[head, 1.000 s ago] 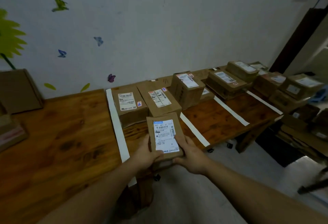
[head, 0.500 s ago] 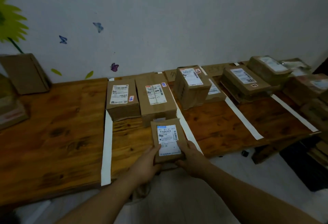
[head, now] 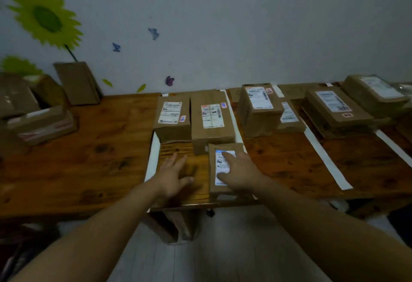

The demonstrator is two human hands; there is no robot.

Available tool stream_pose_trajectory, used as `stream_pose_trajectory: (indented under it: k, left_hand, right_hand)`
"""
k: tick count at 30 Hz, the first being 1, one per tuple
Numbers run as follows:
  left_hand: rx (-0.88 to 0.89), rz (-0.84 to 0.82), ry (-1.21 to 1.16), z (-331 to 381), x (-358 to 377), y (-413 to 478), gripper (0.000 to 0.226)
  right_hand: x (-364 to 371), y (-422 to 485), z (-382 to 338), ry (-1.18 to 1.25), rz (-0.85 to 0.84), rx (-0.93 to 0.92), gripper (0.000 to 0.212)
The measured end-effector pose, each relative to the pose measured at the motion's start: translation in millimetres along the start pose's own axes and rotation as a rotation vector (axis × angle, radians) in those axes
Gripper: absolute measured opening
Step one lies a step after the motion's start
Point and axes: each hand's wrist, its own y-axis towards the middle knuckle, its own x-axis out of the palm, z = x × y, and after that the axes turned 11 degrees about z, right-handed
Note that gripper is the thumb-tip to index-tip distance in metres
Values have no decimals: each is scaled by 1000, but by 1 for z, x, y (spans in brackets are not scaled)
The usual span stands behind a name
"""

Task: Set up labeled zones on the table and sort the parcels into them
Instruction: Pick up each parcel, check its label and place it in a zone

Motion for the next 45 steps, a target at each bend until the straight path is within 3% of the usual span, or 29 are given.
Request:
stream_pose_trajectory:
  k: [7, 13, 23, 32, 39, 45]
  left_hand:
    - [-215, 203, -21, -103, -105, -42, 79]
    - [-324, 319, -22, -232, -175, -93, 79]
    - [-440, 350, 4, -408, -253, -141, 76]
    - [-507, 305, -12, -502, -273, -92, 79]
    - [-638, 283, 30, -581, -303, -31, 77]
    - [-538, 351, 165, -631, -307, 23, 73]
  right_hand:
    - [-13, 32, -125, -34, -88, -187, 76]
    - [24, 47, -270, -78, -108, -336, 75]
    - [88, 65, -456, -111, -118, -320, 73]
    - [127, 131, -538, -145, -142, -373, 73]
    - [191, 213, -621, -35, -193, -465, 67]
    - [241, 261, -685, 26, -222, -512, 79]
